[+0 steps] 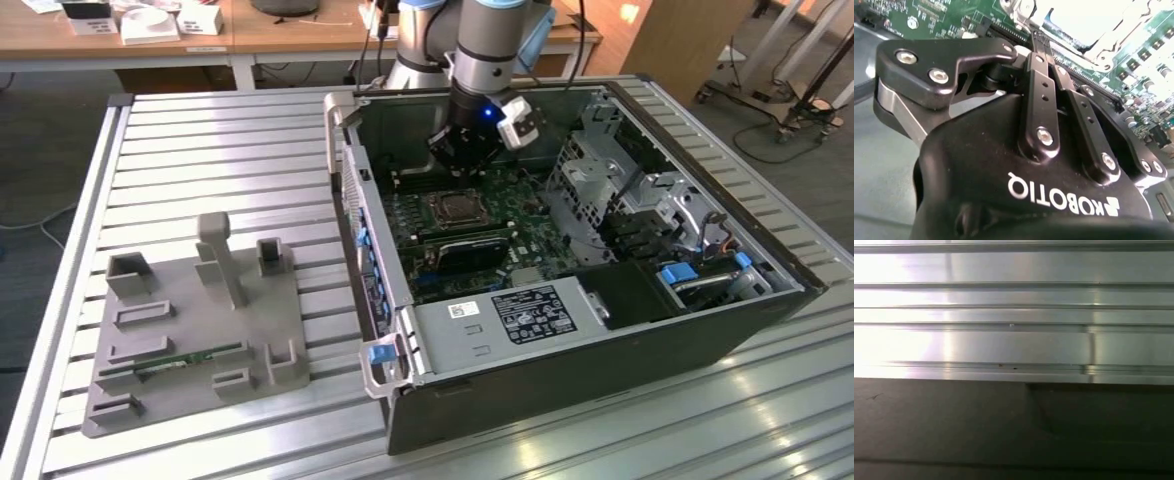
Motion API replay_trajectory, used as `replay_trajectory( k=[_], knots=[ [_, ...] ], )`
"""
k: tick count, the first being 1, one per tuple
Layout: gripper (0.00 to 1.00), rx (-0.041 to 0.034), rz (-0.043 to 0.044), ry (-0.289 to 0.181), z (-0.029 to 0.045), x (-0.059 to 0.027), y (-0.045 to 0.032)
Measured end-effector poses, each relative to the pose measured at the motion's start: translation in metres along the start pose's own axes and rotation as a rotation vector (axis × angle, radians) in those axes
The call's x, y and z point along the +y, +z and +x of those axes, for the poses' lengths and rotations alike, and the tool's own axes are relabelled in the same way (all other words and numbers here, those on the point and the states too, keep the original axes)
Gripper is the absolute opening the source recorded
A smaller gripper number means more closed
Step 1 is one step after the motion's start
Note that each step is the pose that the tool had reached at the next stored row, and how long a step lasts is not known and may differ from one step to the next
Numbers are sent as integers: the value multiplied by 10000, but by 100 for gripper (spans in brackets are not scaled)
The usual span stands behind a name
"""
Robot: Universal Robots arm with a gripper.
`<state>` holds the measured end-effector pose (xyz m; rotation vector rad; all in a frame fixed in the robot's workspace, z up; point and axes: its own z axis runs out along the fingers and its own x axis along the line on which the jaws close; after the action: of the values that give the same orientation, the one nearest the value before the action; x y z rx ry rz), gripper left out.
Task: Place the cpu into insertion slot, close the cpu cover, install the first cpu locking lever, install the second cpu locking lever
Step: 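Install the first cpu locking lever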
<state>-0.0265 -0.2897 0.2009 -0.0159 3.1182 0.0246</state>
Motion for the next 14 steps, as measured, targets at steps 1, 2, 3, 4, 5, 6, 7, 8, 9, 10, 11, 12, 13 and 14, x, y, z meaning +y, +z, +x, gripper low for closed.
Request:
replay_trajectory(
  k=[1, 2, 3, 4, 5, 6, 7, 8, 9, 10, 11, 12, 13, 14],
  knots=[
    [10, 0, -32, 1, -1, -7, 0],
    [10, 1, -49, 1, -2, -15, -1],
    [10, 0, -55, 1, -2, -23, -1],
    [10, 1, -55, 2, -3, -30, -4],
    [10, 1, -55, 1, -4, -36, -6],
    [10, 0, -58, 2, -4, -40, -6],
    [10, 1, -79, 2, -4, -45, -6],
    [10, 0, -117, 3, -4, -49, -6],
    [10, 0, -155, 4, -4, -56, -6],
    [10, -1, -193, 5, -4, -63, -6],
    [10, -1, -231, 6, -4, -71, -7],
    [10, -2, -271, 7, -4, -80, -7],
    [10, -1, -307, 8, -4, -89, -7],
    [10, -2, -350, 9, -4, -96, -7]
  ],
)
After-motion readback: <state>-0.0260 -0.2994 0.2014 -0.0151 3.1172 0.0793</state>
